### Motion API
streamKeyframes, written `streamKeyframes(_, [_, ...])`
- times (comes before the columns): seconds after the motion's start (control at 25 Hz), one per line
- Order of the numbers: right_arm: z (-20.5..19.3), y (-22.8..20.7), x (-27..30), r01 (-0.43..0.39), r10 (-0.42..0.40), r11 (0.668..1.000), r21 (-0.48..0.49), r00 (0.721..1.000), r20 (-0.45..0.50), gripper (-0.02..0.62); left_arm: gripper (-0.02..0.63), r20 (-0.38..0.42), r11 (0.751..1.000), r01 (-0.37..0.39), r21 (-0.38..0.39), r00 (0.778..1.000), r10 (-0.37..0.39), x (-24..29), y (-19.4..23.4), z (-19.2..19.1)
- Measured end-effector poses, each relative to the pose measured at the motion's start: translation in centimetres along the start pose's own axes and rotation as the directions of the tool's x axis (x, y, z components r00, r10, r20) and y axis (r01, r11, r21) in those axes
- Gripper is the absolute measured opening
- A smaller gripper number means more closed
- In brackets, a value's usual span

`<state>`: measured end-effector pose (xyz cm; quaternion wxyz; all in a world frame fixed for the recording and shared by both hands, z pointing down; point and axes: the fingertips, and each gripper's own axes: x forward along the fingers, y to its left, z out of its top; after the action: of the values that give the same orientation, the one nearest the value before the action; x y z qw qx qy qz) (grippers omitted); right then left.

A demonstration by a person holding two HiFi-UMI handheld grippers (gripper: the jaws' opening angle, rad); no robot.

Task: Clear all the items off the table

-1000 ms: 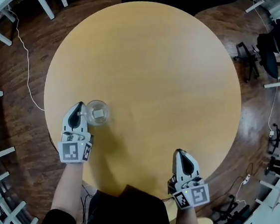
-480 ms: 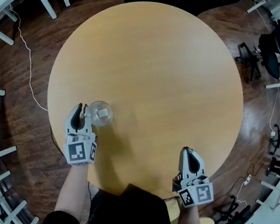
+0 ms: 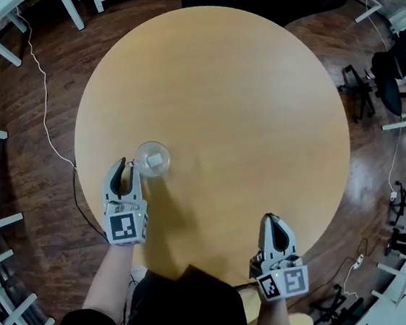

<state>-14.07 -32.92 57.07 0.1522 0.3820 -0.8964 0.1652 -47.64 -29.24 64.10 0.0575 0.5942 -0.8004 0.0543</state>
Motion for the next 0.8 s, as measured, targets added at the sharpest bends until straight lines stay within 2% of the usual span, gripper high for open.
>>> streamKeyframes(0.16, [0.5,0.8,-1.0,0.027,-0.027,1.0,-0.006,0.999,0.028,0.005,0.08,-0.037,0.999,0.024,-0.037,0.999,-0.025,-1.9,0.1,-0.7])
streamKeyframes(0.24, [1.0,0.9,-1.7,0.042,-0.041,0.999,-0.006,0.998,0.049,0.005,0.08,-0.029,0.998,0.053,-0.046,0.998,-0.054,-2.8,-0.3,-0.2])
streamKeyframes(0.48, [4.0,2.4,-2.8,0.08,-0.079,0.997,0.002,0.983,0.164,0.005,0.08,0.023,0.988,0.139,-0.062,0.99,-0.138,-5.0,-0.6,4.3])
streamKeyframes(0.68, [9.2,3.5,-6.4,0.117,-0.118,0.993,0.023,0.935,0.334,0.005,0.08,0.14,0.977,0.208,-0.049,0.97,-0.2,-5.9,-0.3,11.9])
streamKeyframes(0.8, [10.8,2.6,-9.4,0.186,-0.187,0.982,0.043,0.894,0.408,0.005,0.08,0.219,0.957,0.29,-0.018,0.935,-0.279,-6.5,-1.7,16.1])
